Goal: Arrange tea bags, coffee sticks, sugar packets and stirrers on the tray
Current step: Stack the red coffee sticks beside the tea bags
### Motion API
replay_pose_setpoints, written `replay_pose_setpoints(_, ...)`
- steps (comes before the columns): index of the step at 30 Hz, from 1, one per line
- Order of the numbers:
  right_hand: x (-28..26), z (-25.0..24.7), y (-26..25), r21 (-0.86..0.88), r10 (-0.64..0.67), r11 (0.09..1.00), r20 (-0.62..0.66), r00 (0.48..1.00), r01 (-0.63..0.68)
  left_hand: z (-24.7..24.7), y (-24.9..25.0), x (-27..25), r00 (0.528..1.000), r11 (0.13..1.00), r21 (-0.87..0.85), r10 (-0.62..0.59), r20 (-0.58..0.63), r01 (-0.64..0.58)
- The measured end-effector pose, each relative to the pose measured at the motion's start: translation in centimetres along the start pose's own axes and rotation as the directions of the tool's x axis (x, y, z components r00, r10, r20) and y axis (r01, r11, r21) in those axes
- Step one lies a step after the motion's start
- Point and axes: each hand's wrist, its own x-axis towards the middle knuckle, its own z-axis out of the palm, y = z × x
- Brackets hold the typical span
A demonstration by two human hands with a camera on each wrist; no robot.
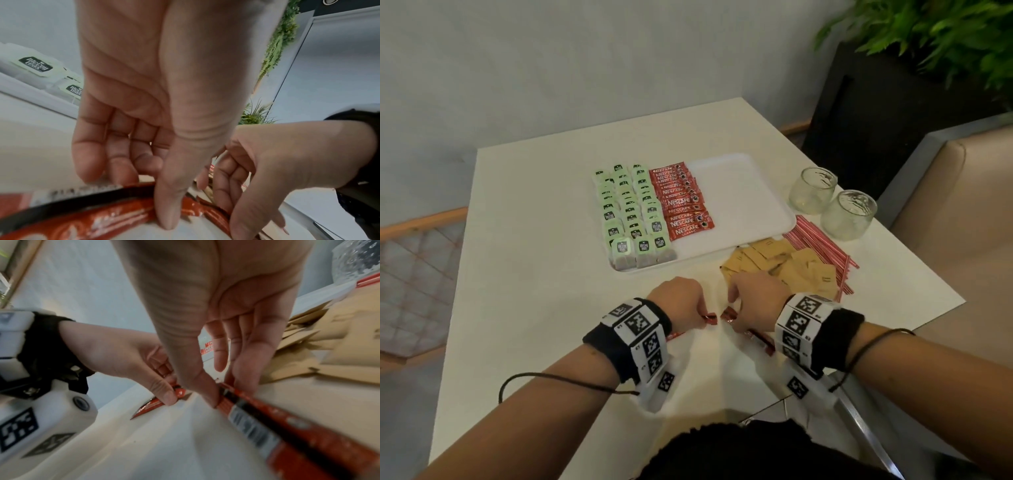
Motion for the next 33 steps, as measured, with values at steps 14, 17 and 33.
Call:
replay_pose_setpoints(14,-0.9,-5.7,4.2,0.193,-0.086,0.974,-0.153,0.985,0.115,-3.5,0.9,0.4,0.976,0.542,-0.839,-0.154,-0.155,-0.047)
replay_pose_setpoints(17,-1.7,-8.1,4.8,0.414,-0.155,0.862,-0.332,0.930,0.292,-4.3,1.1,0.9,0.975,0.439,-0.897,-0.171,-0.143,-0.054)
replay_pose_setpoints(33,1.2,-9.8,4.0,0.290,-0.278,0.897,-0.216,0.936,0.333,-6.5,2.6,2.5,0.893,0.342,-0.884,-0.203,-0.402,-0.319)
